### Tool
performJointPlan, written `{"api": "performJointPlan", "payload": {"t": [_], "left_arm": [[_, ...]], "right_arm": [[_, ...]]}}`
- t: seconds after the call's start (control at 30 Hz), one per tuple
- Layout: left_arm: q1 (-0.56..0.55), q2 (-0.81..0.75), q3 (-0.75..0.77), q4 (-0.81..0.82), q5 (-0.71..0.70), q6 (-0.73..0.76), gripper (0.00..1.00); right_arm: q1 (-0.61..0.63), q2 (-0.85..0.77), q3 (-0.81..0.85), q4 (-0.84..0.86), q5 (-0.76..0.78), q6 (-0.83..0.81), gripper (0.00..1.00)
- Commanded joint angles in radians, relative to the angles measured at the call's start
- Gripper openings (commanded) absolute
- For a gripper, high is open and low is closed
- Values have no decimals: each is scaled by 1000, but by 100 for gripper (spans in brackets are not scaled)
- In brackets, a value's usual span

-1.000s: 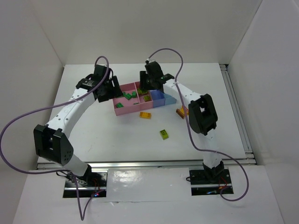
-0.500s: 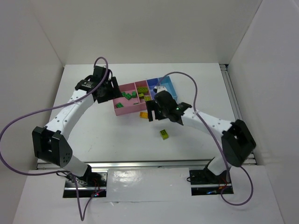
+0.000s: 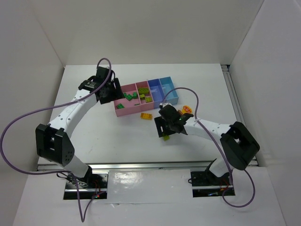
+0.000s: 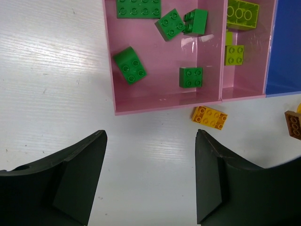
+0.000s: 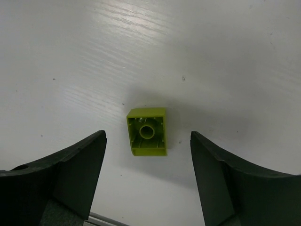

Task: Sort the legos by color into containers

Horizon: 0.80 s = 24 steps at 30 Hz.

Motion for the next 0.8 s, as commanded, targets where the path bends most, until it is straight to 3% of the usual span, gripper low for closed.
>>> {"api": "performJointPlan", "payload": {"t": [0.0,0.33,0.57,0.77], "left_arm": [[-9,-1,19,18,4,-5,78],[-9,-1,10,18,-14,5,78],[-9,-22,10,18,-14,5,76],[-9,-70,-34,18,-2,-6,76]], "right_arm": [[7,20,-3,53,5,7,77],[7,63,62,32,-4,19,34],[7,96,295,12,88,-38,33],[-45,288,551,44,88,-111,33]]}}
